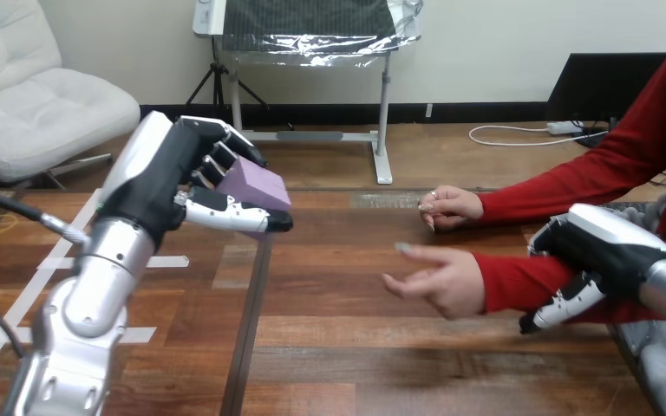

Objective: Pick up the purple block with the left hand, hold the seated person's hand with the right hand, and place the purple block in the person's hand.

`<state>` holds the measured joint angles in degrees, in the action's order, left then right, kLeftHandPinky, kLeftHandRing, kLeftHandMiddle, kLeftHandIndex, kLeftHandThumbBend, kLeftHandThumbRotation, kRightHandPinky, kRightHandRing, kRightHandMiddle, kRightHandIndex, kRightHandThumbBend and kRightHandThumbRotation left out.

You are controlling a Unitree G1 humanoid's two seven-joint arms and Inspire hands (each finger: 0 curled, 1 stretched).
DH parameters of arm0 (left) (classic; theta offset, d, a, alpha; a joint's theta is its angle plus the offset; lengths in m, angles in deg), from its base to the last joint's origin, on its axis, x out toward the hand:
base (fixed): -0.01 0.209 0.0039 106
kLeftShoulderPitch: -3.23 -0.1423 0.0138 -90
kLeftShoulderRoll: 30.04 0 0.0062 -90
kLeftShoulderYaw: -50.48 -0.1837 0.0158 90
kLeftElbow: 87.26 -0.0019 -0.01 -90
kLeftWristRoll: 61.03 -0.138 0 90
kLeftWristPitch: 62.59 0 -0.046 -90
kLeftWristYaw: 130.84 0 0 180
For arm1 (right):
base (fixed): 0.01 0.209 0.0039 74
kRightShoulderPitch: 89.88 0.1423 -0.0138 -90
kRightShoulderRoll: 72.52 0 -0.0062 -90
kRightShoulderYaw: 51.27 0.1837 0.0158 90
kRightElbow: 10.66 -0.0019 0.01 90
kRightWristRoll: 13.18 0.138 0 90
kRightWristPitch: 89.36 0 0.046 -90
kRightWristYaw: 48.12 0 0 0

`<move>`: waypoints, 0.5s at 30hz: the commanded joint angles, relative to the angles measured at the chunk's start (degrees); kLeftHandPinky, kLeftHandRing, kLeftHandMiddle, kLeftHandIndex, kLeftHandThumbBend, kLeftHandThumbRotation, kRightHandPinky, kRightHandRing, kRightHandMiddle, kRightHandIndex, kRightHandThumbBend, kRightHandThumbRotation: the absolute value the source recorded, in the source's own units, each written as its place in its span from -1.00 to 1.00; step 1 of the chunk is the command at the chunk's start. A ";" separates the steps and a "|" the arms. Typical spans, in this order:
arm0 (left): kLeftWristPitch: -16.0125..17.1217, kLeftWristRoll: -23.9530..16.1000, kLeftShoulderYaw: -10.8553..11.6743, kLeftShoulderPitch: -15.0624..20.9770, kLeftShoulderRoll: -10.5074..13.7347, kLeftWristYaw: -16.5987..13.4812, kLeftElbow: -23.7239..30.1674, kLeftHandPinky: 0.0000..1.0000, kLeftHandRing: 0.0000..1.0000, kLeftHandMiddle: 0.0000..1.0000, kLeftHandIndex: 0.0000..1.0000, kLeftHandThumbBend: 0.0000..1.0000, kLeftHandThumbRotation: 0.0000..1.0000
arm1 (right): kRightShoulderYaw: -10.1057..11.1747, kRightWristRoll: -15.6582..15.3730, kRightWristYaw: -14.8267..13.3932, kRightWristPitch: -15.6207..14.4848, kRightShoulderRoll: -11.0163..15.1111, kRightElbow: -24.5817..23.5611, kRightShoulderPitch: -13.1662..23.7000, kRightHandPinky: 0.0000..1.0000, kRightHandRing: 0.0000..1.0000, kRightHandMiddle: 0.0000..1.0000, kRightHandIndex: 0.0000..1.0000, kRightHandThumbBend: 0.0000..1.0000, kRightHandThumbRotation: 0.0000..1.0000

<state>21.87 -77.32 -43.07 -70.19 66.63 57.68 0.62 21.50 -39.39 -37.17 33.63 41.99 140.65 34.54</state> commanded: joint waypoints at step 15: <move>11.55 0.76 -0.30 10.80 -5.75 -5.29 -22.49 -0.40 -0.29 -0.21 -0.15 0.53 -1.00 | 4.88 4.31 1.81 1.57 1.74 -11.61 -2.39 -0.61 -0.54 -0.41 -0.37 0.71 -0.86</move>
<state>30.62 -77.08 -43.19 -66.00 62.34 54.34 -17.00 24.05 -37.02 -36.02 34.37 42.33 133.02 32.15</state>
